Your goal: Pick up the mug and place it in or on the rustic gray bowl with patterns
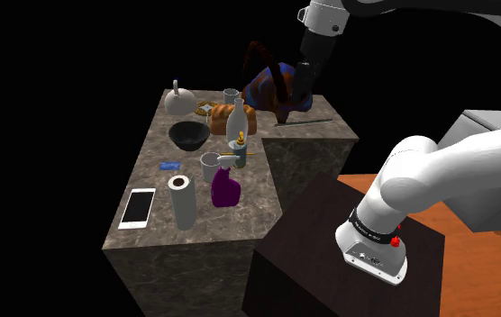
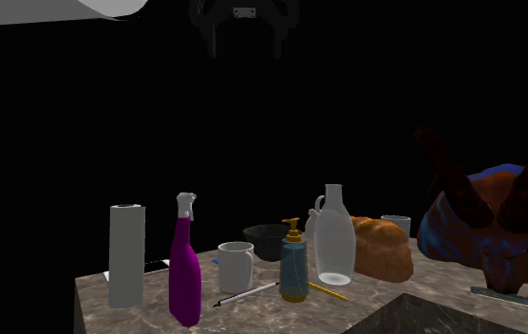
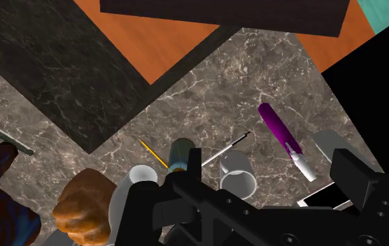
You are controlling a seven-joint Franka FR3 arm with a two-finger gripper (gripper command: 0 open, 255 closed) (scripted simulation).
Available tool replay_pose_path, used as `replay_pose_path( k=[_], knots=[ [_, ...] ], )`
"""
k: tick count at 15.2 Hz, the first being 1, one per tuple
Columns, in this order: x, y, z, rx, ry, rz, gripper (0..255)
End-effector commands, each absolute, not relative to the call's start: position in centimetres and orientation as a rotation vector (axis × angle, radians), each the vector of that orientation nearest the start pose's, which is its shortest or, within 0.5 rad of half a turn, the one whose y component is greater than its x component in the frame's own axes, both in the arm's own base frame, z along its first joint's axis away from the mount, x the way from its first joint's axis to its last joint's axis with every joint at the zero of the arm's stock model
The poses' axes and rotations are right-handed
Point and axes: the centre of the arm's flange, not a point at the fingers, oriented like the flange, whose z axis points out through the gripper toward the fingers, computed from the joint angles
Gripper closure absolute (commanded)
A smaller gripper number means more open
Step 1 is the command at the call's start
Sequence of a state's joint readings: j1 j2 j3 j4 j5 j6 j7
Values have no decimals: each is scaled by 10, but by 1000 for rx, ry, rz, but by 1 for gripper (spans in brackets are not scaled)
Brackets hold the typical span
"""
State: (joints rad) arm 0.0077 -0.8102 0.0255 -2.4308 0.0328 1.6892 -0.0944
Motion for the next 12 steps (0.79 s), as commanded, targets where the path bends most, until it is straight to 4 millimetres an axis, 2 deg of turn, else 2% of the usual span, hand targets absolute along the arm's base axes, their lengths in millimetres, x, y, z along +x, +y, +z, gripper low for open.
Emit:
replay_pose_path(
  k=[1,12],
  knots=[
    [310,15,573,-3122,-184,-108,0],
    [400,52,463,-3136,-300,-106,0]
  ],
)
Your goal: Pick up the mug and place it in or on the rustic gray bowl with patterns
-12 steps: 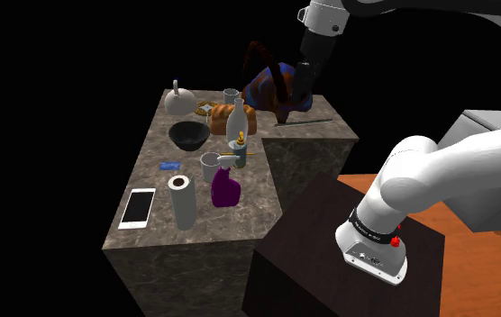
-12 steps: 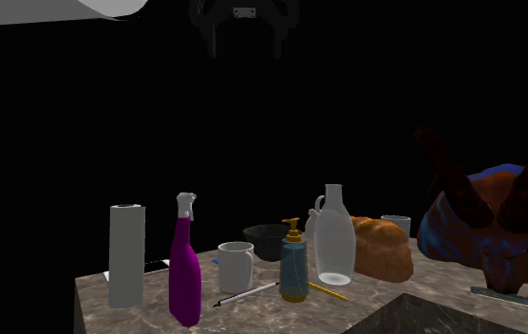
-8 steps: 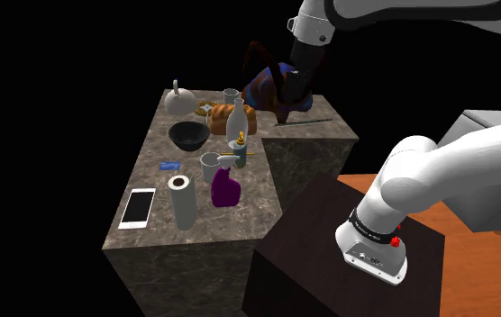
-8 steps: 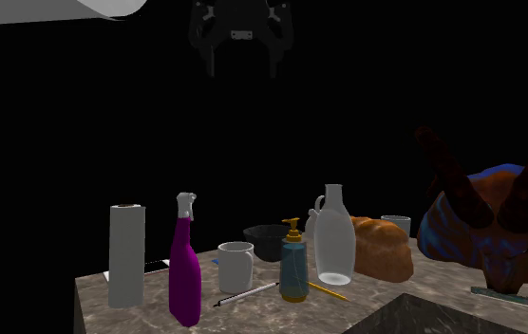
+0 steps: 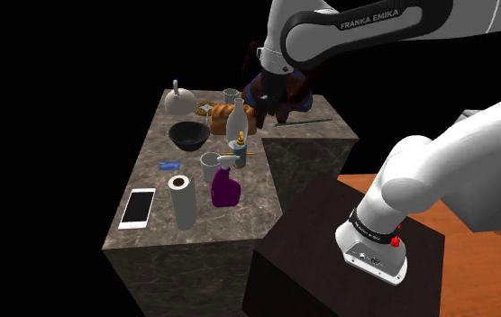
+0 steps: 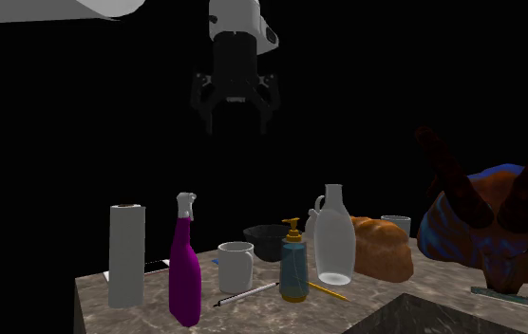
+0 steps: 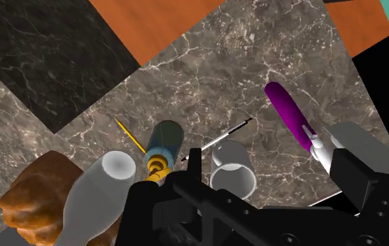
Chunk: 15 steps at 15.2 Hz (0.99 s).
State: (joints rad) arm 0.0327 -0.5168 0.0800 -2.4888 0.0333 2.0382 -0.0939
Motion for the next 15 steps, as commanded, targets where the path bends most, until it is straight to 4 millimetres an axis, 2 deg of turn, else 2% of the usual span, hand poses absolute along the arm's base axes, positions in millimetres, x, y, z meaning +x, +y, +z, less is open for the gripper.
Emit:
replay_pose_path(
  k=[1,15],
  knots=[
    [408,55,453,-3137,-310,-105,0],
    [517,107,312,-3148,-460,-103,0]
  ],
)
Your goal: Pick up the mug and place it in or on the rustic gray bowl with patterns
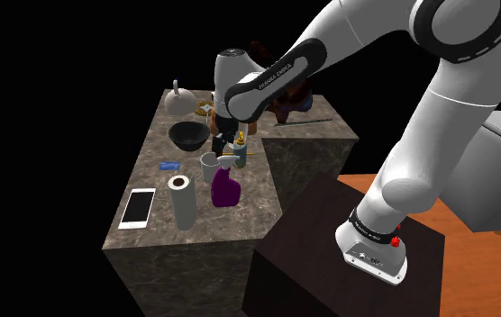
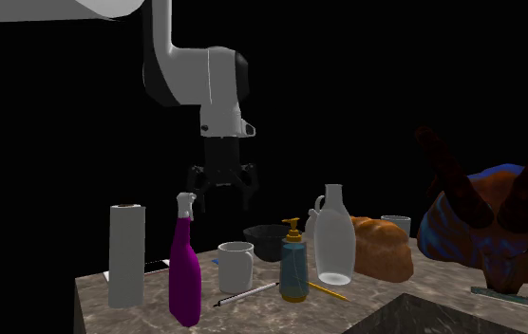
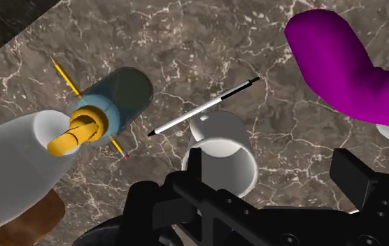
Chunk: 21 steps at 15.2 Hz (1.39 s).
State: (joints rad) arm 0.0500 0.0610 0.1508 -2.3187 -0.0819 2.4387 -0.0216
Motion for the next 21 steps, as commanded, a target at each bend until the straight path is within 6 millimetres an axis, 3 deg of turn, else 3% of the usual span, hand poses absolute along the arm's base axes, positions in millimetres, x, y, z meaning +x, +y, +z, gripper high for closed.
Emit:
replay_pose_path(
  k=[1,8,15,21],
  knots=[
    [525,111,302,-3149,-470,-102,0],
    [575,137,235,-3151,-542,-101,0],
    [577,136,198,-3151,-542,-101,0],
    [578,135,195,-3151,-542,-101,0]
  ],
)
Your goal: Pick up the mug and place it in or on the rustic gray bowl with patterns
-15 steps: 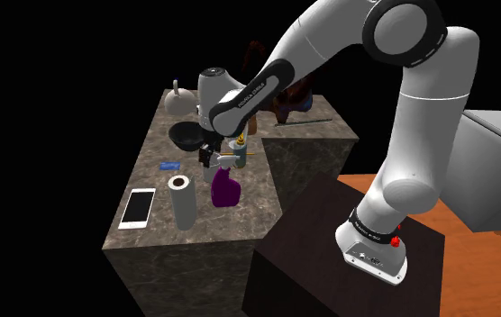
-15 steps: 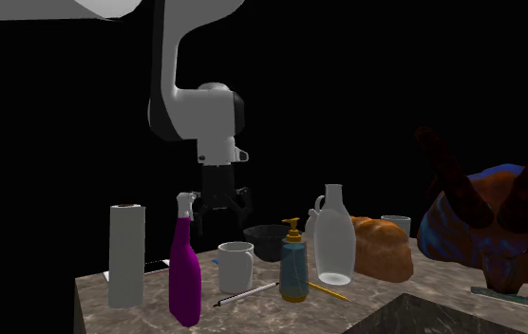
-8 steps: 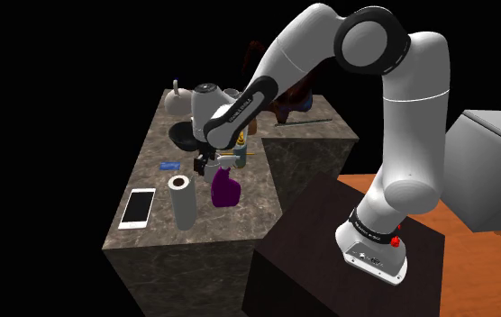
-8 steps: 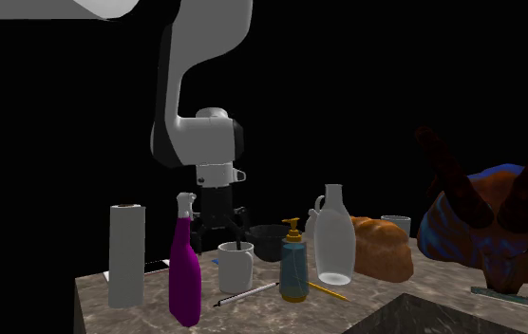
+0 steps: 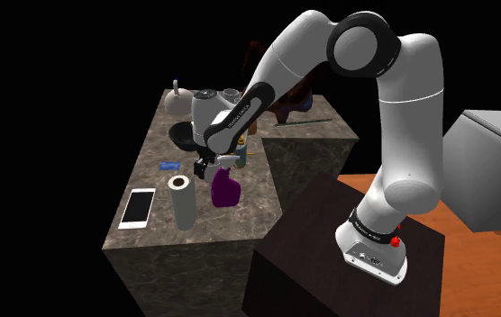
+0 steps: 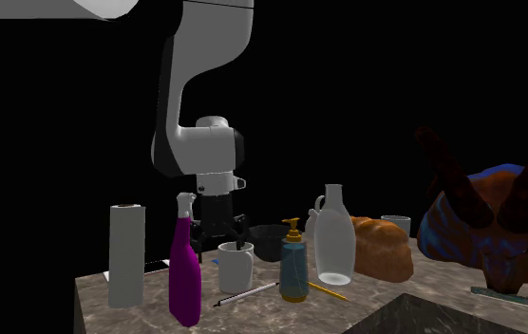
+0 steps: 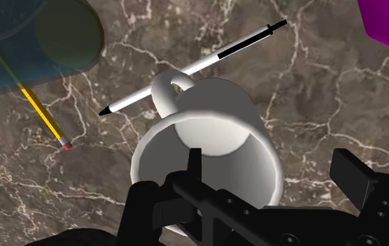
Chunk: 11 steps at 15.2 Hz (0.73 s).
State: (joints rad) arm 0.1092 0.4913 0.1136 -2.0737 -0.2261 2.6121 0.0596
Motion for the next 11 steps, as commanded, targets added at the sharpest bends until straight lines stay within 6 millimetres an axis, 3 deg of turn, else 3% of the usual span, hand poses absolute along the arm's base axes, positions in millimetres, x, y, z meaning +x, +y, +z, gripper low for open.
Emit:
replay_pose_path(
  k=[1,2,3,11],
  knots=[
    [578,135,195,-3151,-542,-101,0],
    [578,135,195,-3151,-542,-101,0],
    [578,135,195,-3151,-542,-101,255],
    [578,135,195,-3151,-542,-101,255]
  ],
)
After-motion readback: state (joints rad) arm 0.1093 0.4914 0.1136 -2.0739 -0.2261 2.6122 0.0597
